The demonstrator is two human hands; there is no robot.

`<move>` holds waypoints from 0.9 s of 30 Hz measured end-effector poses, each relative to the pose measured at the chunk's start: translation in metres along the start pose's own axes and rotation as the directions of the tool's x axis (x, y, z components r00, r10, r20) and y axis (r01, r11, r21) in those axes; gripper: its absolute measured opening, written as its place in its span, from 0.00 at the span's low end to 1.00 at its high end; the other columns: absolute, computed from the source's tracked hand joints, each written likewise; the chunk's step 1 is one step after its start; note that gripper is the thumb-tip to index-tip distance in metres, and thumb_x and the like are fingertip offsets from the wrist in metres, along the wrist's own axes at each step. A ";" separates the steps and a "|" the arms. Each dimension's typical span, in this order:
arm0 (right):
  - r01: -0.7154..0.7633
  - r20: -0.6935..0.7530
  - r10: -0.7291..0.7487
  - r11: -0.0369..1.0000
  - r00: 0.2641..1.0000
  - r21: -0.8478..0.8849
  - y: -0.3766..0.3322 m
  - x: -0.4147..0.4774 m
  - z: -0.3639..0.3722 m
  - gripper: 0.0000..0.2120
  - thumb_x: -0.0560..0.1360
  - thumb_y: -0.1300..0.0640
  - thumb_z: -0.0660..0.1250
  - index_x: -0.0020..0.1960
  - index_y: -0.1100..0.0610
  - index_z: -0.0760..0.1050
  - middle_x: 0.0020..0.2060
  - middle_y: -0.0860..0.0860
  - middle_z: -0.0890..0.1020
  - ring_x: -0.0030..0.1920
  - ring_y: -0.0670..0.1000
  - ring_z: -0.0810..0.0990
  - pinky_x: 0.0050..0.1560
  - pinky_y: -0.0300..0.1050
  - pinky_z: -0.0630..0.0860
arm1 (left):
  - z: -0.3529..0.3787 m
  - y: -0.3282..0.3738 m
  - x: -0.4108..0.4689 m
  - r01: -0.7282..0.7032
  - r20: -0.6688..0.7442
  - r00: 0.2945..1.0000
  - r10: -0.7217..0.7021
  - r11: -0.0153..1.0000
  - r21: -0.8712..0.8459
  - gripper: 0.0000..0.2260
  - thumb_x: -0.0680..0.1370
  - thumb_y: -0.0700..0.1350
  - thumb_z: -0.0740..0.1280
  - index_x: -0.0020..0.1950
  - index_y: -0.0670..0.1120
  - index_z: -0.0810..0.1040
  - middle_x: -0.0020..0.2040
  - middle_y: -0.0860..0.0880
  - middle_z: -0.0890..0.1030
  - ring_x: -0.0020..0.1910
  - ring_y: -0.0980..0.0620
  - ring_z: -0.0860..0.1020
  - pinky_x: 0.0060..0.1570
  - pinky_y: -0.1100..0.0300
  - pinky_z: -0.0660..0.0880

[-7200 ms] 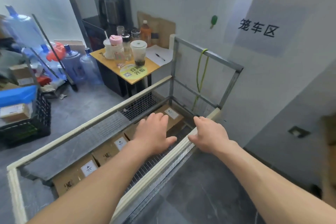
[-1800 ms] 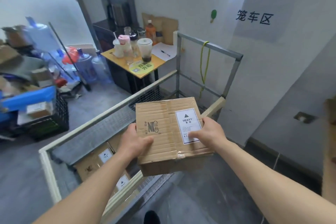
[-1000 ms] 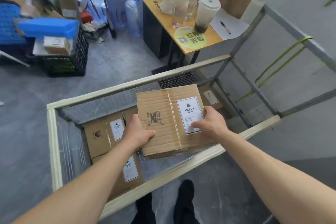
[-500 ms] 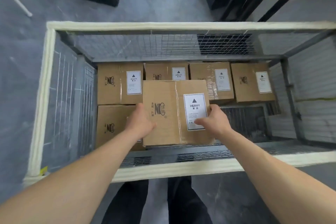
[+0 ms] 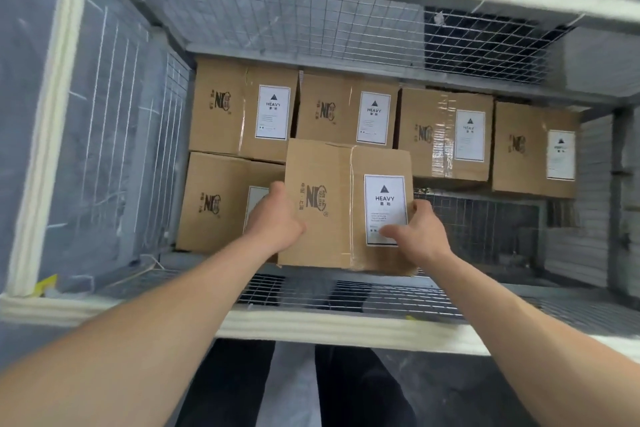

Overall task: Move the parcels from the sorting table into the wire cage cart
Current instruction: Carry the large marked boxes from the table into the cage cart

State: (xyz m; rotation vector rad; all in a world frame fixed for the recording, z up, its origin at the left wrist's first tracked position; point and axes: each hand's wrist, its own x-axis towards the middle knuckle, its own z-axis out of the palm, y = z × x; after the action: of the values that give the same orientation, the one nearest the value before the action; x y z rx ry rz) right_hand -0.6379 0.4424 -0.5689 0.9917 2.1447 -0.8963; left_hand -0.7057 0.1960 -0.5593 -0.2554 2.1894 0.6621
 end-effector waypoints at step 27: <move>-0.135 0.219 0.158 0.984 0.963 -0.116 0.018 0.076 0.037 0.36 0.71 0.60 0.78 0.71 0.58 0.62 0.62 0.54 0.78 0.58 0.58 0.79 0.57 0.54 0.78 | 0.059 -0.027 0.082 0.033 0.150 0.987 -0.058 0.986 0.165 0.22 0.76 0.35 0.68 0.66 0.42 0.63 0.50 0.45 0.76 0.45 0.48 0.76 0.42 0.55 0.74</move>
State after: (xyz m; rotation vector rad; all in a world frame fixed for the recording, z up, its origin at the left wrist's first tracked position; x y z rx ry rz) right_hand -0.6551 0.4528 -0.6530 0.9363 1.8790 -0.7828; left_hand -0.7095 0.2084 -0.6630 -0.1631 2.0691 0.4600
